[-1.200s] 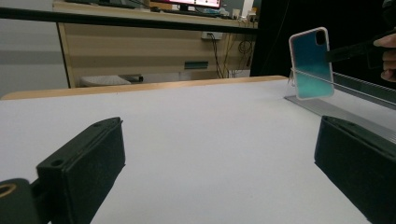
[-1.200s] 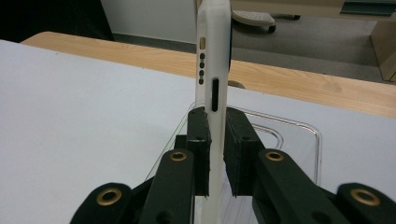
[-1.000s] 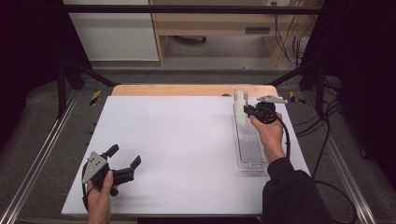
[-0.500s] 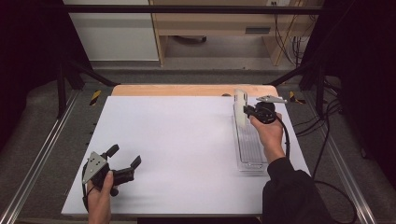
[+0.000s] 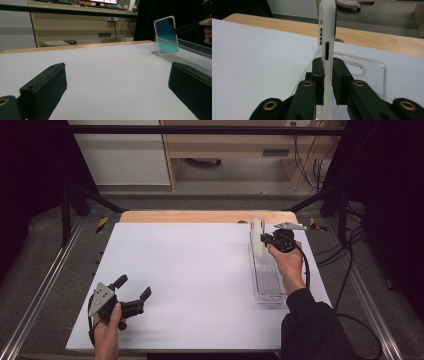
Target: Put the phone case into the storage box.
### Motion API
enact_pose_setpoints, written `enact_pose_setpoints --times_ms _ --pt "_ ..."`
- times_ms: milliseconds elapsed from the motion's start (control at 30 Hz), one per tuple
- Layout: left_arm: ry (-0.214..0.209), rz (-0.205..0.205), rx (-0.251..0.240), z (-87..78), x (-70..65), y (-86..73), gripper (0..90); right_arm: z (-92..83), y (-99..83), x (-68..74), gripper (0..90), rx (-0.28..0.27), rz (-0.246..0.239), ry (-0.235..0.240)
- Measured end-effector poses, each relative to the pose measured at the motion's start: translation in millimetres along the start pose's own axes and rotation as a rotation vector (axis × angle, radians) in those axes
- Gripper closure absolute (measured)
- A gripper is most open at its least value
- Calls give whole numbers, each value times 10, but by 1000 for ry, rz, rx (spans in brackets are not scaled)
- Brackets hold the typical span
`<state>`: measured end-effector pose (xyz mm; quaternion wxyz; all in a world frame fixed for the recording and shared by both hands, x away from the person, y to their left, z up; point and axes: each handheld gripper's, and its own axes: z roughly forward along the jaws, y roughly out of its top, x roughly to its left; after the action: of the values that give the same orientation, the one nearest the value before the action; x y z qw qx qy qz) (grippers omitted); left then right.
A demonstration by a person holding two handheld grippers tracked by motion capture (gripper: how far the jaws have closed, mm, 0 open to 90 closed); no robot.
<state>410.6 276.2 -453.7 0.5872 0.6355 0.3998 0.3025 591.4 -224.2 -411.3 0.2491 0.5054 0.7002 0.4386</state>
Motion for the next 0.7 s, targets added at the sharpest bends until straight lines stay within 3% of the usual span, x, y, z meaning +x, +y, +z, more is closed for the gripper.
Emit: enact_pose_setpoints --times_ms 700 --pt "-2 -2 -1 3 -3 0 14 5 18 -2 811 29 7 -9"
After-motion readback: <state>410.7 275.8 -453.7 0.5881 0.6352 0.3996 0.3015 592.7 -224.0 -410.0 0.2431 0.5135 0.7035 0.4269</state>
